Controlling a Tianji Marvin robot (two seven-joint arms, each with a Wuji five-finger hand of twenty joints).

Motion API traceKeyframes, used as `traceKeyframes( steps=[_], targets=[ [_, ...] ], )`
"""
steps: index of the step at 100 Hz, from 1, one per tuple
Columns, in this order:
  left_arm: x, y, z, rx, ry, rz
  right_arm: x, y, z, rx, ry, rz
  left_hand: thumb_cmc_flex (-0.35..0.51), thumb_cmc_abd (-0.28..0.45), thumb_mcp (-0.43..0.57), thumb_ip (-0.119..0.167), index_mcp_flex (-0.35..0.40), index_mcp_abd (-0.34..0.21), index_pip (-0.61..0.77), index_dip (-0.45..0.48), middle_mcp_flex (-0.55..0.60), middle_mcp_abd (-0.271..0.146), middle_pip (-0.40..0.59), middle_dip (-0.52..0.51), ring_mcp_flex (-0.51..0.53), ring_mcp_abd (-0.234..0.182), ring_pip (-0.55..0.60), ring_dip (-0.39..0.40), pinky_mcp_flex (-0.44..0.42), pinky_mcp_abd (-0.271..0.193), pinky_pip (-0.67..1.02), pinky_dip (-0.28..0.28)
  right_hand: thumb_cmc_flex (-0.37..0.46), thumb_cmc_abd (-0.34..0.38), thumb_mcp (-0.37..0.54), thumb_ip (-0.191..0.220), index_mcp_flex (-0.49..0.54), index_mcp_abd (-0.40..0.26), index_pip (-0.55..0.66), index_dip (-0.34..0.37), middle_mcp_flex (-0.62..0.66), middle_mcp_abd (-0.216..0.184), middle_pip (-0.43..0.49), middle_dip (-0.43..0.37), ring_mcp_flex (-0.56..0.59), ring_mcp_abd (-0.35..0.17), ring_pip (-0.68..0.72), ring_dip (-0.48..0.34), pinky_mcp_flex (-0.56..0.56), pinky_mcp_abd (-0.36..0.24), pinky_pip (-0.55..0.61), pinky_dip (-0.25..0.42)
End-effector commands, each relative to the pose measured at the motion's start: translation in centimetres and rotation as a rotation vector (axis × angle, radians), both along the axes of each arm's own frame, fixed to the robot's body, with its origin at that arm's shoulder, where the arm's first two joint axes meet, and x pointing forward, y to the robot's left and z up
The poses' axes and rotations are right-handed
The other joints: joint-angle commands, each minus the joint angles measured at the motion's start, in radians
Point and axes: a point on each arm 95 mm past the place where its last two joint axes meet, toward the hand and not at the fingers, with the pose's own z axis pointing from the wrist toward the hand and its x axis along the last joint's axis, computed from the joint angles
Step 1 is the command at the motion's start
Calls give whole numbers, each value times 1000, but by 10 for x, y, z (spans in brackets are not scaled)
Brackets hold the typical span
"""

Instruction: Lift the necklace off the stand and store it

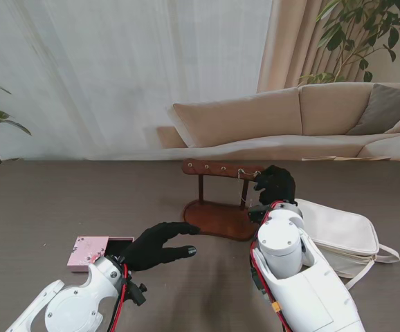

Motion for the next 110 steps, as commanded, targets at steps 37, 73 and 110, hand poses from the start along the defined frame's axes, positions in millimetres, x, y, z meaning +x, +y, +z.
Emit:
traceKeyframes(
  steps=[37, 73, 110],
  targets=[
    [-2, -2, 0, 0, 9, -17, 0, 4, 17, -9, -25, 43, 20, 38, -21, 35, 22, 1, 3, 7, 15, 0, 1, 8, 7, -1, 0, -16, -15, -54, -24, -3, 17, -38, 67, -24, 17, -8, 5, 20, 40, 14, -3, 19, 37, 4, 25, 11, 13, 24, 48, -10],
    [-2, -1, 0, 1, 9, -16, -2, 10, 25, -22, -38, 80, 21, 38, -23, 35, 17, 2, 1, 7, 16, 0, 1, 8, 8, -1, -1, -20, -14, -53, -24, -2, 20, -34, 63, -24, 17, -9, 2, 22, 39, 15, -5, 20, 36, 5, 20, 8, 5, 21, 46, -3],
    [-3, -1, 1, 2, 6, -15, -1, 22, 36, -54, -64, 126, 22, 39, -25, 35, 20, 3, 2, 7, 17, 2, 2, 8, 9, 0, 0, -21, -14, -54, -24, -2, 20, -27, 58, -27, 16, -11, 0, 24, 37, 11, -7, 20, 37, 4, 18, 7, 5, 21, 45, -1]
  ],
)
